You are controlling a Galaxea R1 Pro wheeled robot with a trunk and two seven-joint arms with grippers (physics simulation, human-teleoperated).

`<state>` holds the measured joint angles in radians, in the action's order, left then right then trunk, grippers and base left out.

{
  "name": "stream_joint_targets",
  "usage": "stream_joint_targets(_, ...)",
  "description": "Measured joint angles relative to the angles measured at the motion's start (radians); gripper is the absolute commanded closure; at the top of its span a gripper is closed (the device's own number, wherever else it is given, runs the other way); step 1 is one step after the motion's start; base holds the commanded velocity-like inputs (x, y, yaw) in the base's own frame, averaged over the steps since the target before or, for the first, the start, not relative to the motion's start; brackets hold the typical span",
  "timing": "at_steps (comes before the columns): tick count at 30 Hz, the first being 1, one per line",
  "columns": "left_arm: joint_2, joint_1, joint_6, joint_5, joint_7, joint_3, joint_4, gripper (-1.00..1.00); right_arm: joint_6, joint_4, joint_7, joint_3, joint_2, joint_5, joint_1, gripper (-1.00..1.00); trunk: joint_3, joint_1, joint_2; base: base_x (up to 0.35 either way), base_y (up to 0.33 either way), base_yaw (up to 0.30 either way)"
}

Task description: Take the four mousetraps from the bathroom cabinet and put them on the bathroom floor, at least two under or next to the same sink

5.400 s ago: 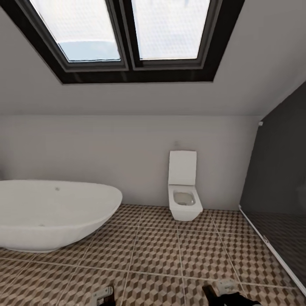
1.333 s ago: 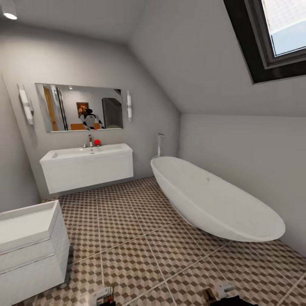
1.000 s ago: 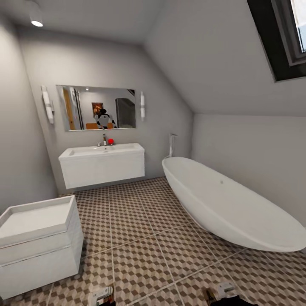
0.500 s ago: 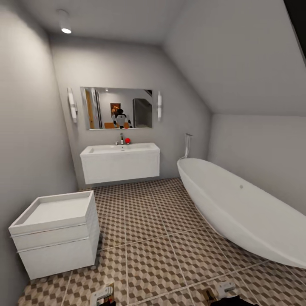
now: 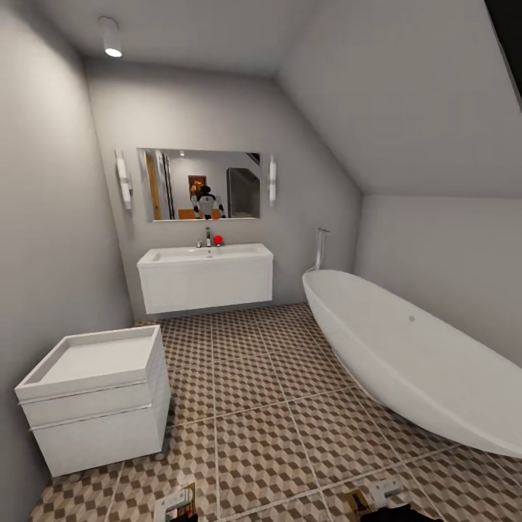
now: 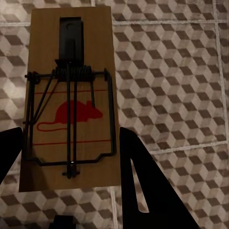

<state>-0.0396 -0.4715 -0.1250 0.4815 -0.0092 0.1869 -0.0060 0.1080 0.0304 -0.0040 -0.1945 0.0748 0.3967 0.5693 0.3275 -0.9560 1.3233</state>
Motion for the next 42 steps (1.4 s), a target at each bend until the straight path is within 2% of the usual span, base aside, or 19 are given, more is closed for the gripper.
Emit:
stream_joint_targets(36,0.003,0.0,-0.001,-0.004,0.0,0.001,-0.006,1.0,-0.007,-0.003,-0.005,-0.003,0.004,-0.002,0.0,1.0,0.0,0.0,0.0,0.0,0.0,0.0)
stream_joint_targets(42,0.006,0.0,0.029,-0.009,-0.002,0.006,-0.03,1.0,0.002,-0.013,-0.009,-0.009,-0.004,-0.007,0.0,1.0,0.0,0.0,0.0,0.0,0.0,0.0)
